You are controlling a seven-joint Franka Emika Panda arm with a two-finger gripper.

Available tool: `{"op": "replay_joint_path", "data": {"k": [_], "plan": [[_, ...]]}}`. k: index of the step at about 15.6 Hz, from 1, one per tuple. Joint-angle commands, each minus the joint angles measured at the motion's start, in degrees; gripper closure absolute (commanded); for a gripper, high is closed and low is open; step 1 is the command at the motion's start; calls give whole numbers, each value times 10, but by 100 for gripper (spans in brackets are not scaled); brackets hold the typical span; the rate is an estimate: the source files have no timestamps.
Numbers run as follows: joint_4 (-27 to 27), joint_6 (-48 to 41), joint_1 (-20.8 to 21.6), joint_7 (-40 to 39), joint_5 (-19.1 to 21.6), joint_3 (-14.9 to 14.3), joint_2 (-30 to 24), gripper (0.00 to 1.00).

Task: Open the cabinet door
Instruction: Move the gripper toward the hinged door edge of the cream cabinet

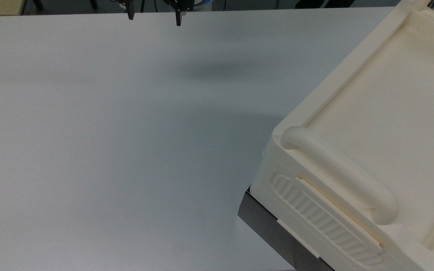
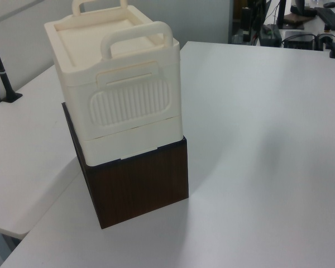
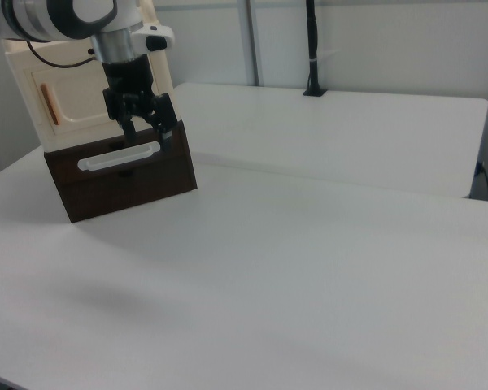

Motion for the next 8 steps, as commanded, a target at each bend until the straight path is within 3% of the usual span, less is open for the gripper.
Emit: {"op": "replay_joint_path", "data": {"k": [1, 8], "plan": [[-12, -4, 0, -13, -9, 3, -11, 0], [-11, -2, 0, -12, -9, 3, -10, 0]]}}
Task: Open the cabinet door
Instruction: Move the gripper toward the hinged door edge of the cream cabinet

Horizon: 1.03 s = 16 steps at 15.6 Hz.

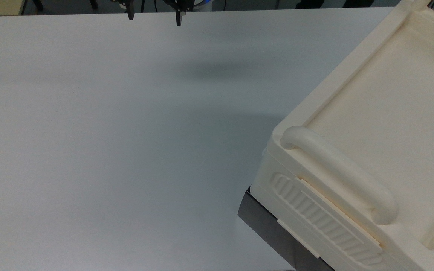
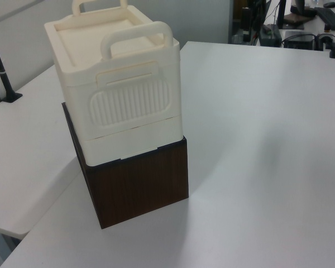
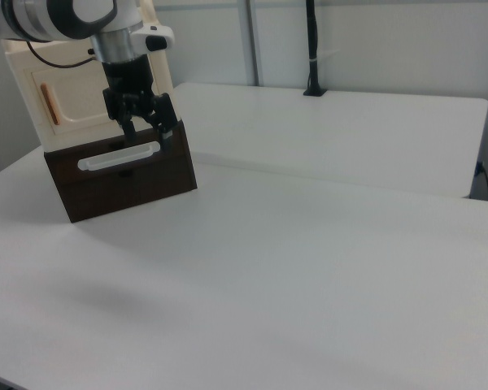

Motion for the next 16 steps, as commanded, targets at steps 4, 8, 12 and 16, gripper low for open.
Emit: {"op": "replay_joint_path", "data": {"k": [4, 8, 12, 16], "plan": [[-11, 0, -2, -11, -9, 3, -10, 0], [-11, 12, 0, -30, -7, 4, -5, 0], [-10, 56, 38, -48, 1, 7, 2, 0], [-9, 132, 103, -85, 10, 7, 10, 0]]}}
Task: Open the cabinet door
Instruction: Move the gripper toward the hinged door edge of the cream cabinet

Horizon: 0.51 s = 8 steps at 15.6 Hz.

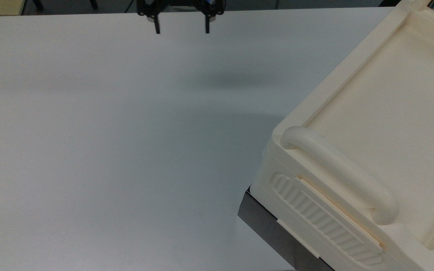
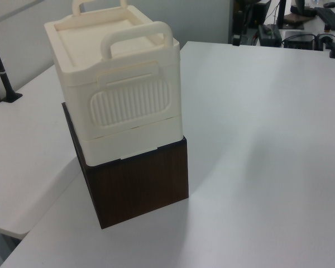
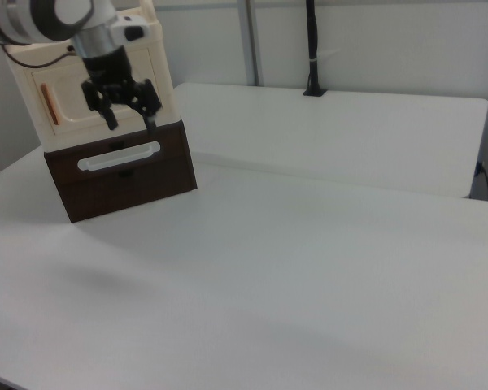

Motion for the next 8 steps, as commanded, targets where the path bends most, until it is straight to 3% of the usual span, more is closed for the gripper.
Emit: {"op": "replay_joint_path", "data": {"k": [1, 4, 8], "plan": [[-5, 70, 70, -47, 13, -2, 10, 0], [0, 96, 111, -78, 48, -2, 23, 0], [6, 183, 156, -113, 51, -2, 49, 0]]}}
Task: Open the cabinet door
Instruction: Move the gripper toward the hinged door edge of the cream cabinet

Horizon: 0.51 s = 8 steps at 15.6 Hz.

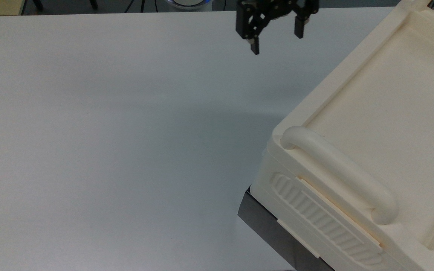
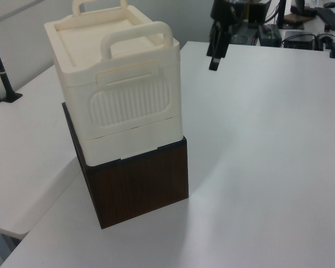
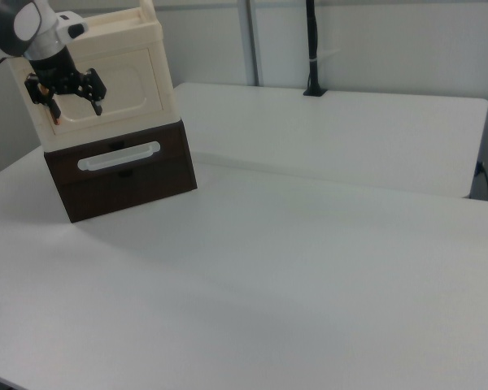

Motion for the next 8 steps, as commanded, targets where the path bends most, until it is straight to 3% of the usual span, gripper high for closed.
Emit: {"op": "replay_joint_path", "data": {"k": [1, 4, 8], "plan": [[14, 62, 34, -55, 12, -8, 23, 0], [31, 63, 33, -66, 12, 22, 40, 0], [49, 84, 34, -79, 19, 31, 55, 12]]}}
